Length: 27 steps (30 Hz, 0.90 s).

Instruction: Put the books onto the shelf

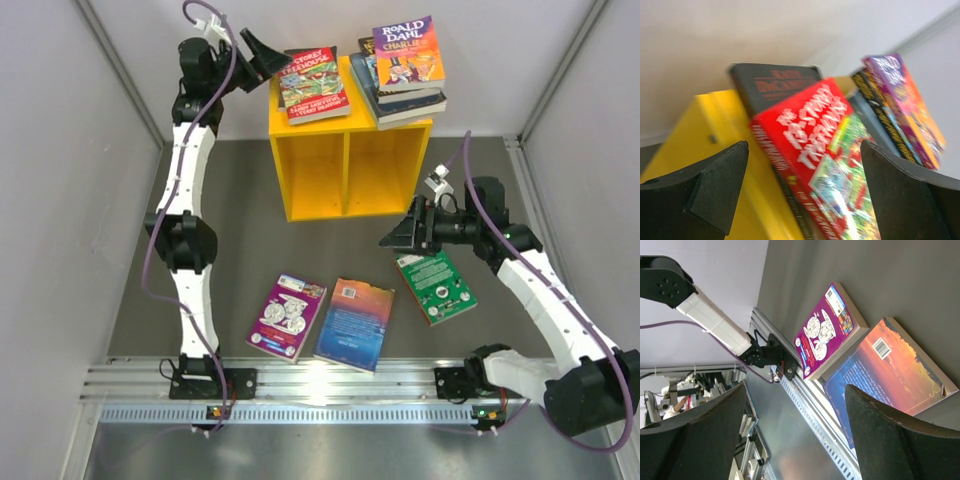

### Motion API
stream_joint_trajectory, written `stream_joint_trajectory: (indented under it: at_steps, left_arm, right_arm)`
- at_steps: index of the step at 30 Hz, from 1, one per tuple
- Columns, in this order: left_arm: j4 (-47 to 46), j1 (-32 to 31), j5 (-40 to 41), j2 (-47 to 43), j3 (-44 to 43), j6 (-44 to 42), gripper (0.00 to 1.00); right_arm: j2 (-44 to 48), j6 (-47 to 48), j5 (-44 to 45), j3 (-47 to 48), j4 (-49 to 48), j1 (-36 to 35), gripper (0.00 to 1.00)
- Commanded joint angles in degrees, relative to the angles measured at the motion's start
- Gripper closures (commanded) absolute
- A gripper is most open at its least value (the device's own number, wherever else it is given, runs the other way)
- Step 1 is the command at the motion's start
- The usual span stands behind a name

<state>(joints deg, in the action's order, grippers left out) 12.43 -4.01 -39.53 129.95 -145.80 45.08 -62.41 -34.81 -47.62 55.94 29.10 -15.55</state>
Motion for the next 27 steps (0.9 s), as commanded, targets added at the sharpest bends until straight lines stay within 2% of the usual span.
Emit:
stream_joint_trajectory:
  at_steps: [1,3,4,6,14,18,23,27]
  left_arm:
    - [6.81,0.93,13.55,-5.13,1.38,-8.15,0.02]
    - [7.7,1.11,19.11,-8.81,3.32,-11.22,0.02]
    - [8.57,1.11,25.05,-9.97,5.24,-12.11,0.02]
    - [8.93,1.29,29.14,-13.56,8.14,-14.13,0.02]
    - [10.42,1.81,35.48,-24.28,15.53,-16.78,0.01]
    - [12.0,1.81,38.73,-33.08,29.82,-17.13,0.01]
    - [16.48,1.73,38.91,-45.28,46.36,-16.08,0.03]
    - [17.19,0.94,35.41,-56.1,65.75,-13.62,0.05]
  right_arm:
    - [-0.17,1.76,-0.02,3.29,-1.86,0.52,0.21]
    - [-0.34,1.93,-0.02,3.38,-1.68,0.61,0.21]
    - [-0.34,2.02,-0.02,3.56,-1.68,0.61,0.21]
    - [-0.25,2.11,0.15,3.73,-1.42,0.61,0.21]
    - [0.36,2.38,1.64,3.74,-0.89,0.61,0.21]
    - [0.36,2.9,3.75,1.81,1.99,0.52,0.21]
    - [-2.36,5.63,13.24,0.66,12.02,-0.27,0.2]
    - [-2.54,3.44,15.09,-6.26,12.91,-2.45,0.2]
